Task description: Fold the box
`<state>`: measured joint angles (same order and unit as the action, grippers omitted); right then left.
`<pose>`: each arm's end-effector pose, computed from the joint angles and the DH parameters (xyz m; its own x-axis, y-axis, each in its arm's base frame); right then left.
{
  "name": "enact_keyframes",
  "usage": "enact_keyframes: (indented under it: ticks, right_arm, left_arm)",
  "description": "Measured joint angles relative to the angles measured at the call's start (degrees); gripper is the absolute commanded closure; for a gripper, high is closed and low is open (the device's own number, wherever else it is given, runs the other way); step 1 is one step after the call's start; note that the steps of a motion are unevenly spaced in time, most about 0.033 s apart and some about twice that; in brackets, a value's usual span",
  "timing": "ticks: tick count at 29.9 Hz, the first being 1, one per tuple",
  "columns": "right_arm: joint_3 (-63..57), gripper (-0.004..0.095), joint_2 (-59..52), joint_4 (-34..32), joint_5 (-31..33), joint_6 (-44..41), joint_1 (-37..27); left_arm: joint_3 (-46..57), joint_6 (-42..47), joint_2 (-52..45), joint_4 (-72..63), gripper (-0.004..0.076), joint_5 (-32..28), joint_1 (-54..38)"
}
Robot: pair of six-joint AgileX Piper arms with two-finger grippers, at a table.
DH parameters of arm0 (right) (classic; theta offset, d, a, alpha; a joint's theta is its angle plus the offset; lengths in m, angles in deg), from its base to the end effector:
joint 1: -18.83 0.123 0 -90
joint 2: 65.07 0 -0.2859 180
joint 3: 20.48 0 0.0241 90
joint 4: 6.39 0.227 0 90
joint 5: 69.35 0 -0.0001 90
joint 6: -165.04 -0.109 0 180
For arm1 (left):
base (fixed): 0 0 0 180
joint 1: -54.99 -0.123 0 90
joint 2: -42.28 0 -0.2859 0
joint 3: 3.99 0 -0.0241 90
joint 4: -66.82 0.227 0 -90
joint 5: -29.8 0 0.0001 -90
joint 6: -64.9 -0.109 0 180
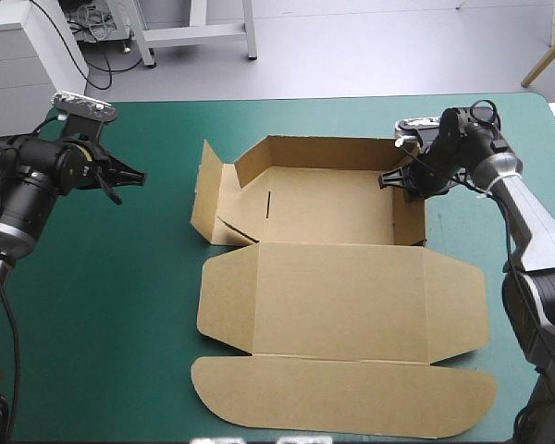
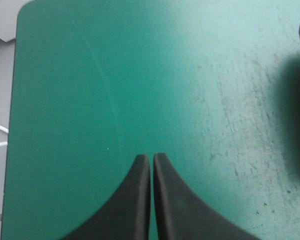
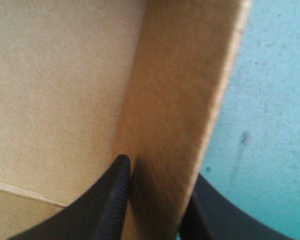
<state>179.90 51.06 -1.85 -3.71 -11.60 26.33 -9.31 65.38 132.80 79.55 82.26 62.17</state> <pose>0.3846 0.0586 0.2779 -0.9350 -0.1491 -0.3219 -0.1774 0.9823 0.0600 0.3000 -0.0186 0.3734 -0.7187 0.2176 -0.6604 0.0976 0.9719 0.2141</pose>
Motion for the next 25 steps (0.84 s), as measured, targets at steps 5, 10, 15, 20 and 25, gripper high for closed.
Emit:
enact_keyframes:
  ticks: [5,10,15,20,25]
  right_arm:
    - [3.21,0.0387,0.41,-0.61,1.21,-1.05,0.03]
    - [8.45,0.0385,-0.16,-1.06,3.42,-1.99,0.03]
    - [9.12,0.0386,-4.26,-1.06,4.45,-2.46,0.03]
    - [9.28,0.0386,-8.96,-1.06,4.79,-2.59,0.03]
    - [9.28,0.039,-8.92,-1.46,4.67,-1.76,0.03]
  left_arm:
    - [0.0,-2.36,0.0,-5.12,0.0718,1.46,-5.76]
    - [0.0,-2.8,0.26,-6.95,0.0718,2.77,-9.45]
    - [-0.07,-3.85,2.39,-12.11,0.0718,4.1,-14.67]
    - [-0.07,-5.25,4.5,-20.05,0.0718,5.02,-19.36]
    - [-0.07,-6.86,5.97,-25.23,0.0718,5.68,-20.79]
